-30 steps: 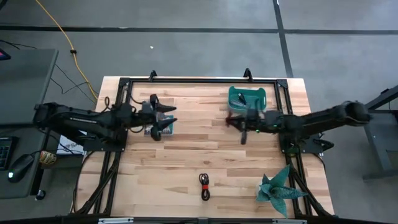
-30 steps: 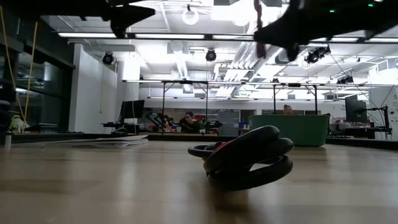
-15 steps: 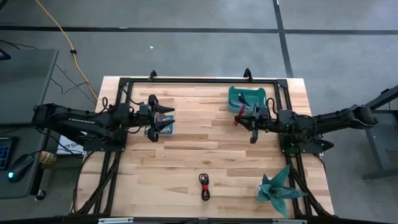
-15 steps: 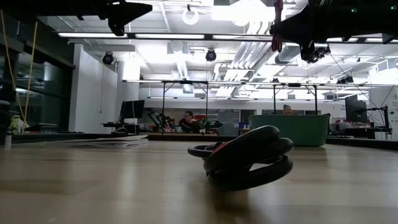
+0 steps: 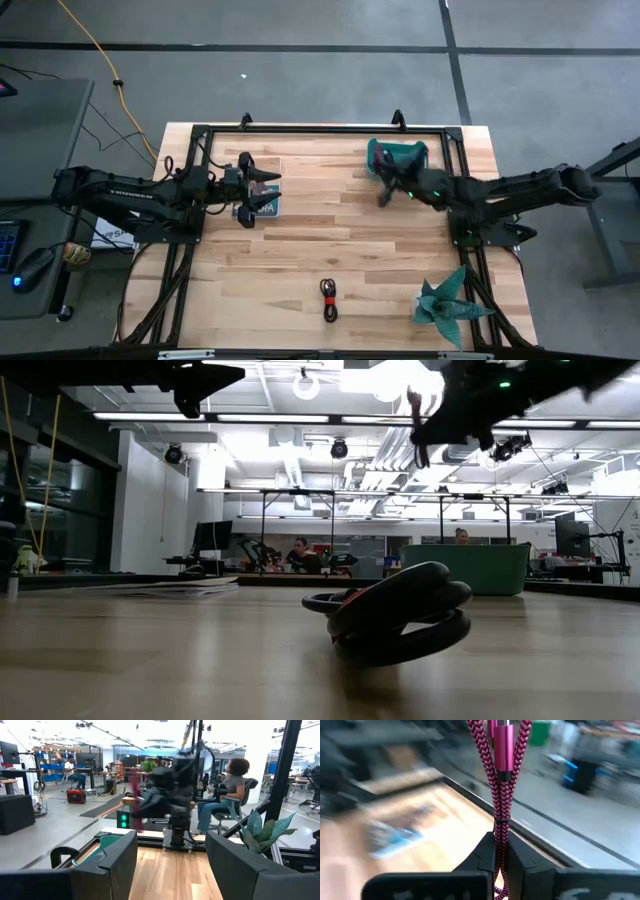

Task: Pick and place USB-C Cables
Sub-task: Put the pink charger cable into the green bin

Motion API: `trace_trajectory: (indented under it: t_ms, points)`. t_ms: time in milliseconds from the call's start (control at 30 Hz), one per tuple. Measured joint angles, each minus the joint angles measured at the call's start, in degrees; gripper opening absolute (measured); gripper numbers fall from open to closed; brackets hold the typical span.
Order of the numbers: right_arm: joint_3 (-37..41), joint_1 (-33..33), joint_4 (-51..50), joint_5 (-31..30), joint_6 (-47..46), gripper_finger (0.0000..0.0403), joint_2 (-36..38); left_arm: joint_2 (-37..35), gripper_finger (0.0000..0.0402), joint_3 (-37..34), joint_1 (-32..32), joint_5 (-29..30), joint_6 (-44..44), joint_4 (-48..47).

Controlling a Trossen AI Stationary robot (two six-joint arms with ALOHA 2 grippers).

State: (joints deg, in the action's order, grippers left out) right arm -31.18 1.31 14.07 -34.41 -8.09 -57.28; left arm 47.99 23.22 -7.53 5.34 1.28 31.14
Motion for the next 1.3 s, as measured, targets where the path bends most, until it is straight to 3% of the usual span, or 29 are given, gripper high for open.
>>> trace_trajectory:
  t_ms: [100,267,433,600,900,1300]
  points:
    - [-10.73,5.60,-16.59,-0.86,-1.24,0.0002,-4.93,0.02,0.0214,0.00,0.00,-0.02,0.00,-0.02]
    - [-27.04,15.07,-44.87,2.88,-4.10,0.0002,-14.04,0.02,0.0214,0.00,0.00,-0.02,0.00,-0.02]
    - [-35.41,21.41,-61.25,8.81,-4.42,0.0001,-21.78,0.02,0.0214,0.00,0.00,-0.02,0.01,-0.02]
    - [-36.13,24.98,-67.56,14.89,-3.50,0.0001,-27.19,0.02,0.0214,0.00,0.00,-0.02,0.07,-0.02]
    - [-36.08,26.79,-72.09,16.27,-1.89,0.0001,-32.76,0.02,0.0214,0.00,0.00,-0.04,0.62,-0.02]
    - [-26.76,33.71,-64.72,17.88,2.25,0.0001,-30.77,0.02,0.0214,0.02,0.02,-0.05,1.53,-0.26]
